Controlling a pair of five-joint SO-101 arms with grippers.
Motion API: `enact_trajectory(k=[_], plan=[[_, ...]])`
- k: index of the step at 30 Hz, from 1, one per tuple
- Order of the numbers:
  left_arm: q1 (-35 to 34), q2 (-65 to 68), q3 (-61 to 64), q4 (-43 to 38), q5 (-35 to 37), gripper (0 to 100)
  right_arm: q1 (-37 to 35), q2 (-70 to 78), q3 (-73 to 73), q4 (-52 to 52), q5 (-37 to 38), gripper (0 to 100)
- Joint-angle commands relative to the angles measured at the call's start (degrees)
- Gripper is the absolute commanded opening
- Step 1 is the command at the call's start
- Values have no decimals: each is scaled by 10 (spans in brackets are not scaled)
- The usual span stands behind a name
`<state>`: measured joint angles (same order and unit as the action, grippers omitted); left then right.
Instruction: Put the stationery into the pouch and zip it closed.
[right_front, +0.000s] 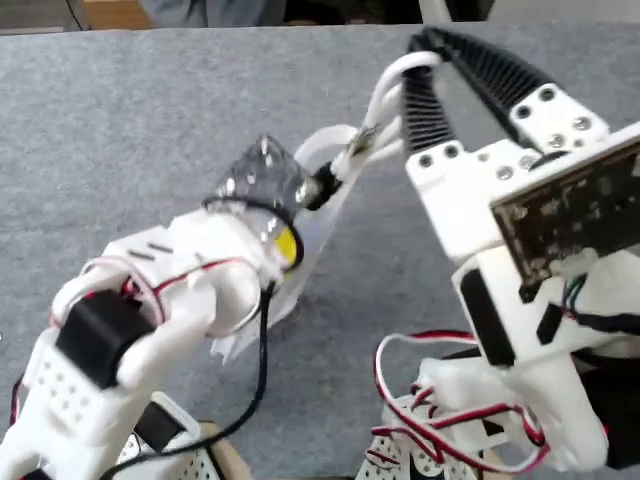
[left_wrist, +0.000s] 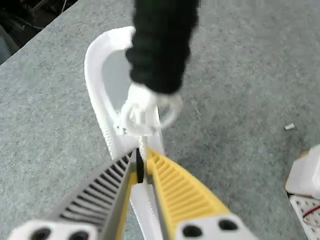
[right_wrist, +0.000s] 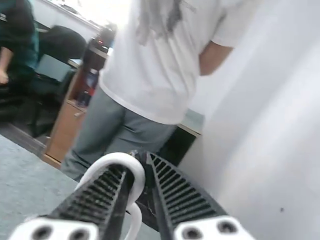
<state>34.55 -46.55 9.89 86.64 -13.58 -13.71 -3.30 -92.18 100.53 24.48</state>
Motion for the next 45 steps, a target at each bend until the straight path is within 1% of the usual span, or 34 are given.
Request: enact_trajectory(k=[1, 5, 11, 13, 16, 19, 21, 25, 28, 34, 36, 45], plan=[[11, -22, 16, 23, -18, 28, 30, 29, -8, 4, -8, 12], [7, -51, 55, 40, -30, 29, 24, 25, -8, 4, -9, 12], [7, -101, 131, 51, -28, 30, -40, -5, -4, 4, -10, 12], [7, -120, 156, 70, -30, 30, -55, -11, -4, 4, -18, 12], [7, -147, 186, 94, -30, 30, -59, -15, -3, 4, -40, 12], [7, -176, 205, 98, -30, 30, -60, -13, -3, 5, -51, 12], [7, -194, 215, 99, -30, 30, -73, -13, -3, 6, -55, 12], [-26, -234, 237, 100, -27, 30, -81, -12, -1, 6, -48, 12], [-46, -270, 245, 100, -26, 30, -80, -17, 36, 6, -47, 12], [-47, -315, 255, 108, -26, 29, -79, -17, 71, 6, -32, 12], [-47, -321, 262, 109, -28, 29, -59, -16, 72, 5, -24, 12], [-47, -321, 274, 109, -30, 29, 89, -12, 69, 4, 17, 12]])
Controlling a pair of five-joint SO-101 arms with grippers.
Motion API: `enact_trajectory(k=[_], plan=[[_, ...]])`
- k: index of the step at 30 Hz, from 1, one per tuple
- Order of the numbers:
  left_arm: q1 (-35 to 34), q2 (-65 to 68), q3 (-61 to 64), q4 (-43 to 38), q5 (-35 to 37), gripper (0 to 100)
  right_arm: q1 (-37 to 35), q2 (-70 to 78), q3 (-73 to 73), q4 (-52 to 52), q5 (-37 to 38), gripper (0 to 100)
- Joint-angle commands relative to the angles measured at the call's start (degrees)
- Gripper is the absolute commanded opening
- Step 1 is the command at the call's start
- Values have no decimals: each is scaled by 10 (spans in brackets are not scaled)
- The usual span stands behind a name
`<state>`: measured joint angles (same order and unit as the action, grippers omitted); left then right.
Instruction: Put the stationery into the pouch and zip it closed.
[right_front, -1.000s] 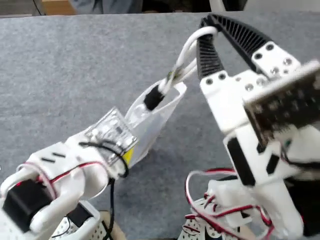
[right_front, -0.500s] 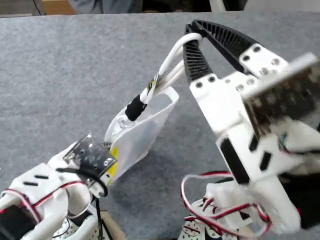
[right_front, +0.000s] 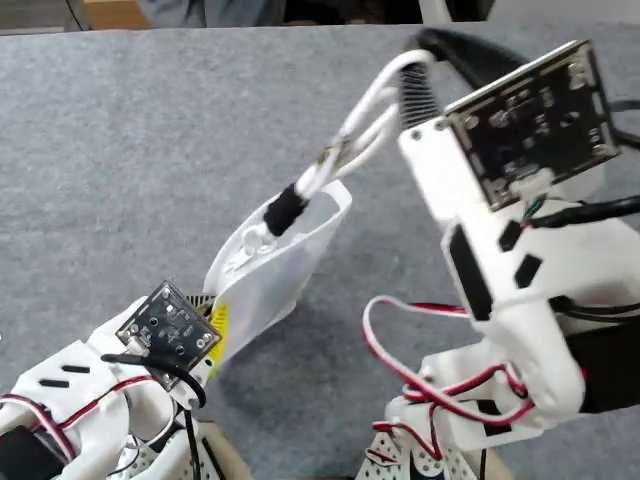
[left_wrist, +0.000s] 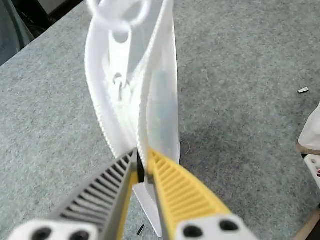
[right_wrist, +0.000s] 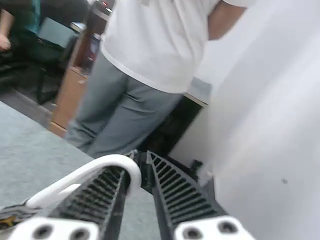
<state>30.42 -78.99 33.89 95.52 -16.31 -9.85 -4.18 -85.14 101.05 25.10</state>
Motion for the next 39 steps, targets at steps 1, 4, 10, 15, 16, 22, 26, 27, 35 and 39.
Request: enact_trajectory(k=[1, 4, 10, 15, 16, 22, 26, 27, 35, 39], plan=[[-6, 4, 34, 20, -3, 29, 62, -3, 0, -2, 11, 12], [-7, 4, 34, 20, -2, 29, 91, -2, 0, -2, 11, 12], [-7, 4, 32, 20, 1, 28, 140, 12, 0, -1, 11, 12], [-7, 3, 31, 20, 1, 28, 201, 51, 0, 0, 11, 12], [-7, 3, 30, 20, 2, 28, 211, 60, 0, 0, 11, 12], [-7, 3, 29, 20, 2, 28, 271, 120, -2, 0, 39, 12], [-7, 3, 29, 19, 2, 28, 289, 128, -4, 1, 39, 12], [-7, 3, 29, 18, 2, 28, 288, 124, -4, 1, 39, 12], [-7, 6, -22, 1, -3, 30, 190, 67, 0, -1, 40, 12], [-7, 7, -55, -15, -3, 30, 150, 55, -4, -2, 40, 12]])
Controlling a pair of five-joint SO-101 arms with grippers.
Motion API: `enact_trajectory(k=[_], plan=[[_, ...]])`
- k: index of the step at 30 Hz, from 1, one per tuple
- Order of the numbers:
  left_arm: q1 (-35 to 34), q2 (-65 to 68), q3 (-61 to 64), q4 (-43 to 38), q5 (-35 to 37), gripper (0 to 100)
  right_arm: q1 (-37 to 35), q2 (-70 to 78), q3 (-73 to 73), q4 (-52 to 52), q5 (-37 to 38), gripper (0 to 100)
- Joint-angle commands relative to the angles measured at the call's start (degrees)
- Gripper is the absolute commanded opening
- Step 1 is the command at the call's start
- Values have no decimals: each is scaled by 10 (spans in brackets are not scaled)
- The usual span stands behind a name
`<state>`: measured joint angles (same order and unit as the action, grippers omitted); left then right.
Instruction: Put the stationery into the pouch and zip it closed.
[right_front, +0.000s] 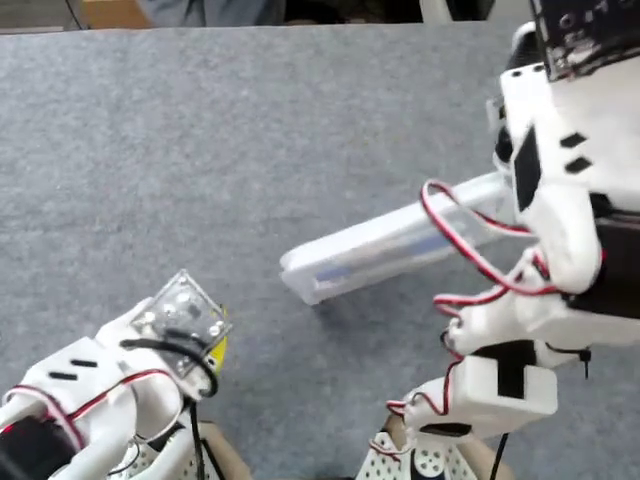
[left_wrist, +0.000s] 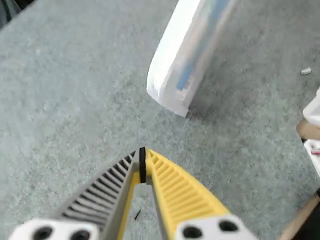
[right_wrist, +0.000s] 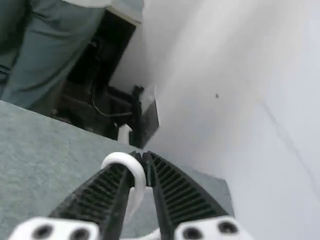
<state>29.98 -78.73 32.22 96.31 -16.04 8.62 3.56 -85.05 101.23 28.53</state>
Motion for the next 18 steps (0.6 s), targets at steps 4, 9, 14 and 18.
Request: enact_trajectory(k=[4, 9, 14, 18], plan=[[-3, 4, -63, -48, -5, 30, -76, -44, -4, -4, 5, 12], [0, 5, -64, -98, -5, 30, -142, -79, -1, -36, 5, 12], [0, 5, -69, -113, -2, 30, -229, -105, 1, -41, 4, 12], [-1, 5, -64, -130, -2, 50, -348, -122, 34, -2, -11, 12]])
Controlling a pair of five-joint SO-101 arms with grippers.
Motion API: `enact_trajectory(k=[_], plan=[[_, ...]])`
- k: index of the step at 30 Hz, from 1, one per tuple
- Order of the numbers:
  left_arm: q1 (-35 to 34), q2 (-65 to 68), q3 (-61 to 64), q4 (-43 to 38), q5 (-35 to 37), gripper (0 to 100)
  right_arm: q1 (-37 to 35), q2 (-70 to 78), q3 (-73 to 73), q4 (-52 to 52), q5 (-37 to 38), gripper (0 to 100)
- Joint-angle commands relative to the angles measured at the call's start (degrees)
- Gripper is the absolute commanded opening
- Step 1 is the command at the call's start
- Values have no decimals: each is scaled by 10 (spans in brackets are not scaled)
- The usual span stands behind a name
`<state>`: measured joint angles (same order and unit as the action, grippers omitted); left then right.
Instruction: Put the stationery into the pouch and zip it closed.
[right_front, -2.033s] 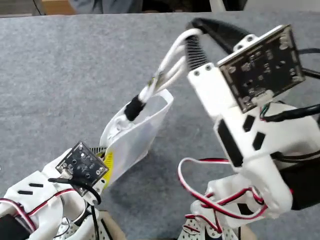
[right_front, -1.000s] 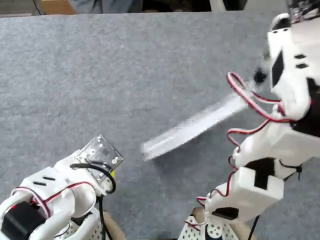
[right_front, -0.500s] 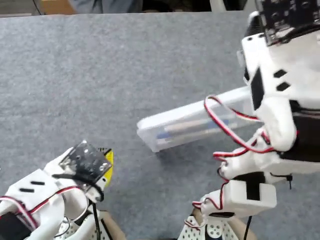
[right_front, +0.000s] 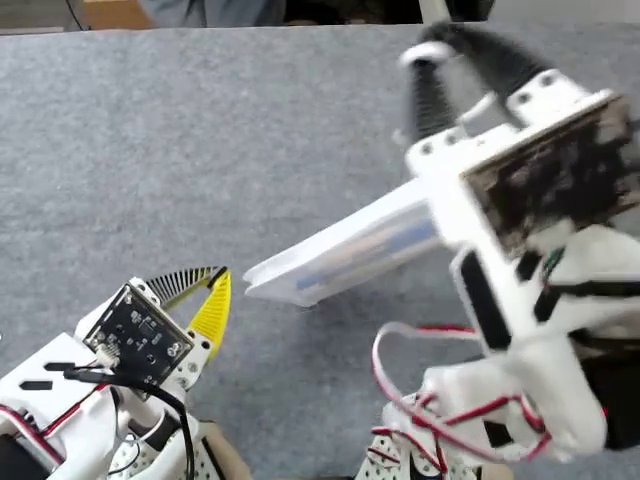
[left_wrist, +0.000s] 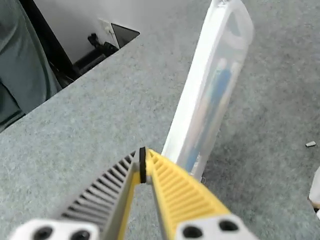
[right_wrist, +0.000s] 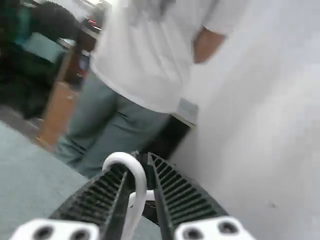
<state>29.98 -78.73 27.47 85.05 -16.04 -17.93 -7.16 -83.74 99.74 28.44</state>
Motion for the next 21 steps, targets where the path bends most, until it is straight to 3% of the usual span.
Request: enact_trajectory(k=[1, 7, 15, 21], plan=[[0, 5, -16, -14, -1, 82, -105, -21, 36, 12, -25, 12], [0, 1, -5, 11, -6, 345, -193, -44, 118, -3, -76, 12], [-15, -17, 81, 7, -6, 353, -330, -22, 184, -44, -73, 12], [-10, -36, 83, 7, -6, 353, -323, 13, 192, -103, -44, 12]])
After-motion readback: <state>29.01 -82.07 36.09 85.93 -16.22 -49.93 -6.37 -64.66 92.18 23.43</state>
